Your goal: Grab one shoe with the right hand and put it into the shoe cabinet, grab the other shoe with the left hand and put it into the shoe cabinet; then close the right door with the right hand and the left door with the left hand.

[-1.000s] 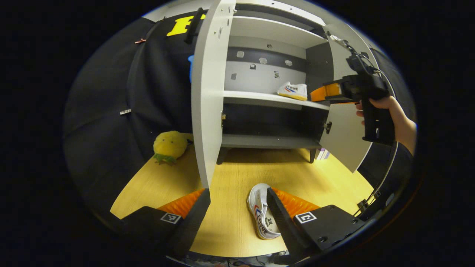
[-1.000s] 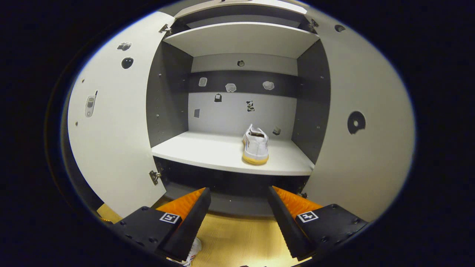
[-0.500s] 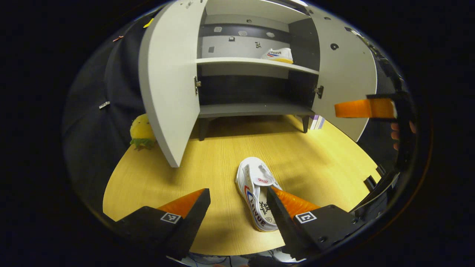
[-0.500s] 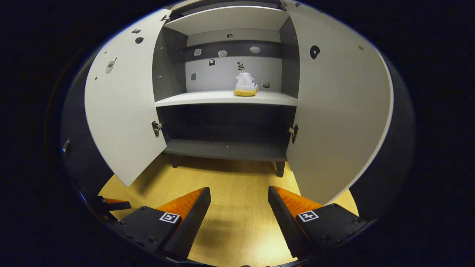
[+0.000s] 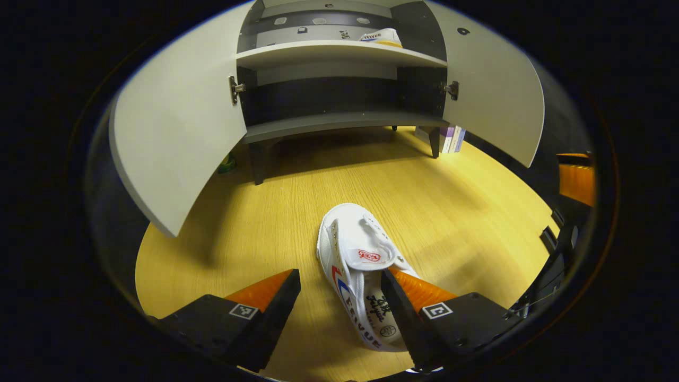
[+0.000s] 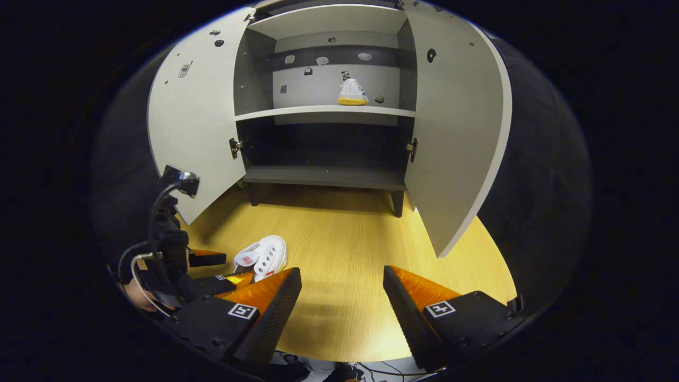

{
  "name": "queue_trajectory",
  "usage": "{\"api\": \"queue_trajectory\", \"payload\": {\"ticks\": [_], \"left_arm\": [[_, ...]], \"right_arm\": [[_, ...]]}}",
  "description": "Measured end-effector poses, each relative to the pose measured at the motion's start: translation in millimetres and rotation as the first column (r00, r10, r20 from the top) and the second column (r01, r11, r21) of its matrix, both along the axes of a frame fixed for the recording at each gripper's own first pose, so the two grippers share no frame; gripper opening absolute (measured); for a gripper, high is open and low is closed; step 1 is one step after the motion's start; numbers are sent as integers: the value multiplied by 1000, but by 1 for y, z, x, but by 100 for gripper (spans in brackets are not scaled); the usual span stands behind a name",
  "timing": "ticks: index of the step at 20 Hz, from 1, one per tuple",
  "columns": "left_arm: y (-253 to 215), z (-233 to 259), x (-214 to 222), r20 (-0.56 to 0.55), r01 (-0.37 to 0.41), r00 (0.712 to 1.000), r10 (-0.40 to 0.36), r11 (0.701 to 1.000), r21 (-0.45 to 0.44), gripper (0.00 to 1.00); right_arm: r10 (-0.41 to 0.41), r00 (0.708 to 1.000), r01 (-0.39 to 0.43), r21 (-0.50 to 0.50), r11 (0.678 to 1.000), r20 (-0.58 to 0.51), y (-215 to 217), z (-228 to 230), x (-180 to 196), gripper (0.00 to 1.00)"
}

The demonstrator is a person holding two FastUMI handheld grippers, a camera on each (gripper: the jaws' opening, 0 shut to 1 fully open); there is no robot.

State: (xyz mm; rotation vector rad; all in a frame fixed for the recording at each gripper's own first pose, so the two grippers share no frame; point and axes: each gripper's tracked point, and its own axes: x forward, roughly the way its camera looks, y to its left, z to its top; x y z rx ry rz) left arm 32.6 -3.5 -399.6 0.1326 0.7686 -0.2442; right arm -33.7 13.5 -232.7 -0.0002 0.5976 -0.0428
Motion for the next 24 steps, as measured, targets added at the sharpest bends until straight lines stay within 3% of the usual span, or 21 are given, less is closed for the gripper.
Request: {"api": "queue_trajectory", "payload": {"ticks": [4,7,9,10,12,13,16,20,24], "left_arm": [[10,-16,23,31,-11,999,8,995,99,95],[10,-19,36,36,-53,998,51,995,82,88],[1,-22,39,24,-53,998,51,996,68,71],[-3,-22,39,27,-43,999,41,997,69,58],[-1,-21,41,38,-48,998,44,991,126,39],[0,-23,42,42,-57,998,52,988,141,36],[9,-25,44,18,-109,994,107,985,133,14],[7,-21,44,-25,-140,990,141,989,51,7],[-5,27,45,43,-125,991,124,992,26,6]], "right_arm": [[-31,999,30,-10,999,-37,-17,-7,-14,99],[-75,997,75,-6,997,-28,-33,-2,-16,99],[-100,995,100,5,995,-10,-39,5,-15,99],[-106,994,106,12,994,-8,-40,7,-15,99],[-99,995,99,18,995,6,-39,14,-15,99],[-94,995,94,10,996,13,-40,15,-15,99],[-79,997,79,-2,997,27,-41,19,-16,99],[-74,996,74,-3,997,47,-45,25,-14,99],[-56,994,58,-16,998,93,-49,37,-8,99]]}}
